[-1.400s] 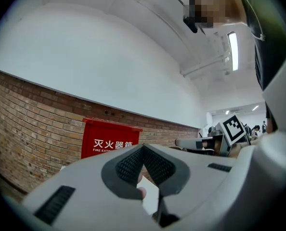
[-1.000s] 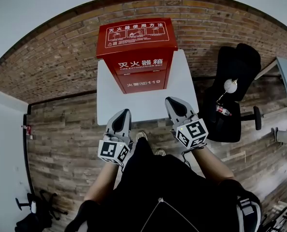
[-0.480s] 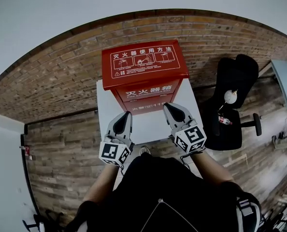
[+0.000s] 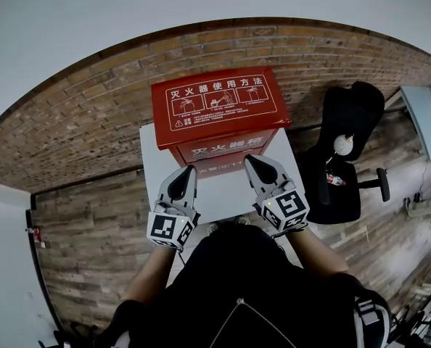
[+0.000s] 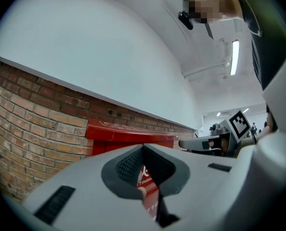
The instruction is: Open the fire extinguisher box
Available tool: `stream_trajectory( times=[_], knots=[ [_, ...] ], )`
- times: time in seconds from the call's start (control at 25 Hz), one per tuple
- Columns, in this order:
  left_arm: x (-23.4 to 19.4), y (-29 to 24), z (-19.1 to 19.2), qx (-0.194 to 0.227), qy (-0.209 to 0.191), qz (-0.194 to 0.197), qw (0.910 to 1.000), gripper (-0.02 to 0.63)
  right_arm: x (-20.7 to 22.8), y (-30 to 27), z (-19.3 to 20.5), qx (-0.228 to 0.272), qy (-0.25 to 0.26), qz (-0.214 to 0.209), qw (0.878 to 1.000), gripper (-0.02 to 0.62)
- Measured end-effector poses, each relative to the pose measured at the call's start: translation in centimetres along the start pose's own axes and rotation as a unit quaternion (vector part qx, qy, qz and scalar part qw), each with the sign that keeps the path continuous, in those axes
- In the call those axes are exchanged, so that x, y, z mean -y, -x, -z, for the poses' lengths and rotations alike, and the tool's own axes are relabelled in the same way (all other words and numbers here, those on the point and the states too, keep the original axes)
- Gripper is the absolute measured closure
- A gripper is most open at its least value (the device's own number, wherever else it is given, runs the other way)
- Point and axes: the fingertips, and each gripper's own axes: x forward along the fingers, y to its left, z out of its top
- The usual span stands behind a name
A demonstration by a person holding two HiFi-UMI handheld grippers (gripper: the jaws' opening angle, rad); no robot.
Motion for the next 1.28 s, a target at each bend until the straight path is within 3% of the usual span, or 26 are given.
stream_trajectory(
  times=[0.36,0.44,0.56,0.68,1.0,1.28],
  knots=[
    [-2.3,-0.4,-3.2,0.024,-0.04,-0.044,0.9979,0.552,3.6,0.8,-4.1,0.034,0.042,-0.018,0.998,0.574],
    [-3.3,-0.3,-4.3,0.031,-0.054,-0.049,0.9969,0.496,4.8,1.3,-5.3,0.042,0.054,-0.038,0.997,0.46],
    [-5.0,-0.4,-5.4,0.03,-0.075,-0.057,0.9951,0.381,7.2,1.7,-6.2,0.039,0.07,-0.049,0.996,0.383],
    [-6.9,-0.6,-5.6,0.019,-0.087,-0.059,0.9943,0.312,10.1,1.8,-5.7,0.024,0.069,-0.04,0.997,0.342],
    [-8.4,-2.2,-2.4,-0.027,-0.094,-0.018,0.995,0.238,13.8,0.0,-2.5,-0.025,0.045,-0.066,0.996,0.314],
    [-8.3,-3.6,-2.2,-0.015,-0.077,0.004,0.9969,0.235,14.0,-1.2,-2.0,-0.019,0.042,-0.089,0.995,0.313]
  ],
)
